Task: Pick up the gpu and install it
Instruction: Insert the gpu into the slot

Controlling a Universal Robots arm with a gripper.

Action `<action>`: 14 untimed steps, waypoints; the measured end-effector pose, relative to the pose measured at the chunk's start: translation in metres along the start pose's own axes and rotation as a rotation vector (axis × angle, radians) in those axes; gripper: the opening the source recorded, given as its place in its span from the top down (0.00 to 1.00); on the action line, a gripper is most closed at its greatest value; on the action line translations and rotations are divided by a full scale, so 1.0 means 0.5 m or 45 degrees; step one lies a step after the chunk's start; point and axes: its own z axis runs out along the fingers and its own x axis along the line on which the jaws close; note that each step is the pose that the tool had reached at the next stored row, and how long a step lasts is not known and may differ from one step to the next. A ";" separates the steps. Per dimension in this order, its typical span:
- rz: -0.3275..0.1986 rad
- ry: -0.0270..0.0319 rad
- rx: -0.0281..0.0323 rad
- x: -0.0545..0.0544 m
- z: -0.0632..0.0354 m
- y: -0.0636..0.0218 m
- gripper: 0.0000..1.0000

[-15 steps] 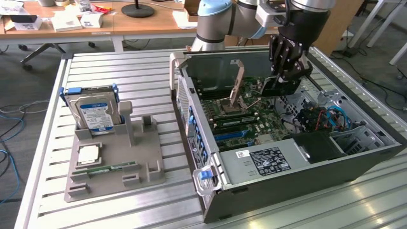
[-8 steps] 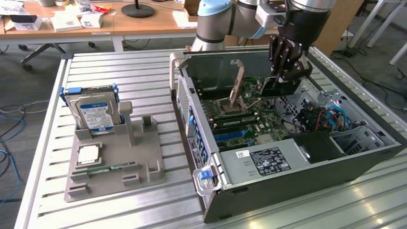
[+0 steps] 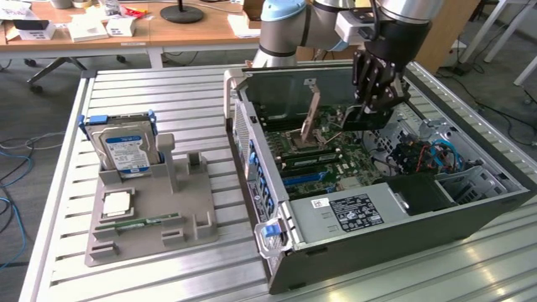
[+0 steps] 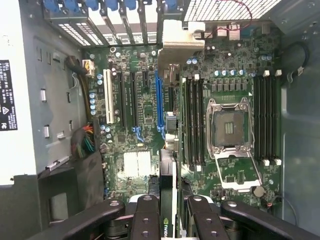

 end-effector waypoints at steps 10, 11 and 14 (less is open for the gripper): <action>0.000 0.0008 -0.0054 0.000 0.022 0.000 0.74; 0.000 0.0007 -0.0053 0.000 0.022 0.000 0.74; 0.000 0.0006 -0.0053 0.000 0.022 0.000 0.74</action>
